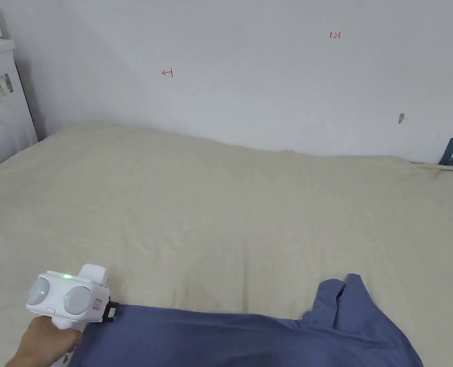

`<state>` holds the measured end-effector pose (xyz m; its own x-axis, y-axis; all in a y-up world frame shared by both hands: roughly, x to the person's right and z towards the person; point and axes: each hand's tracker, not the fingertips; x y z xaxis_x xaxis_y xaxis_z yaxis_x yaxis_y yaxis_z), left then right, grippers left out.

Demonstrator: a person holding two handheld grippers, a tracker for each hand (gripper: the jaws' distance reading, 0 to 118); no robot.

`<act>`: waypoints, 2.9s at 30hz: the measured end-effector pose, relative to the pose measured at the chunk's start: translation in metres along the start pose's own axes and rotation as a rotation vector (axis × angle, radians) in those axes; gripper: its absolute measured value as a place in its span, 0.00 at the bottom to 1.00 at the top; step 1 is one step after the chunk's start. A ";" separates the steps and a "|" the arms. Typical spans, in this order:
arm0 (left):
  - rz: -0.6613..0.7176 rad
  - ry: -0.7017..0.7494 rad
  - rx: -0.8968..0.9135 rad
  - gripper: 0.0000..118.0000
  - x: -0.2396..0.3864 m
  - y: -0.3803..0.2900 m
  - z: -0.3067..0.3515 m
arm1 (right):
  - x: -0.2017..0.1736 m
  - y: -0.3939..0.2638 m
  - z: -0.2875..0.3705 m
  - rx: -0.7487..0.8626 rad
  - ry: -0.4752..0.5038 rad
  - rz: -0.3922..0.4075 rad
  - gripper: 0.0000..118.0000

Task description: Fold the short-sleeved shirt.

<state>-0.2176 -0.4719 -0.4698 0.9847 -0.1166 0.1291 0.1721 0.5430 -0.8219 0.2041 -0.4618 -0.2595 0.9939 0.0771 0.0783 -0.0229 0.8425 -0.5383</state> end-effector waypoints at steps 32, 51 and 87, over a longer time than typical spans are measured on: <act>0.154 -0.094 0.293 0.00 -0.004 -0.053 0.089 | 0.118 0.095 -0.224 -0.465 0.052 -0.094 0.47; 0.213 -0.112 0.295 0.00 -0.014 -0.058 0.111 | 0.119 0.114 -0.127 -0.259 0.119 -0.064 0.01; 0.129 -0.141 0.031 0.00 -0.015 -0.204 0.126 | 0.116 -0.076 0.061 -0.387 -0.049 -0.032 0.01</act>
<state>-0.2646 -0.4761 -0.2338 0.9922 0.0721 0.1016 0.0425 0.5712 -0.8197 0.3142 -0.4849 -0.1586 0.9870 0.0869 0.1350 0.0596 0.5822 -0.8108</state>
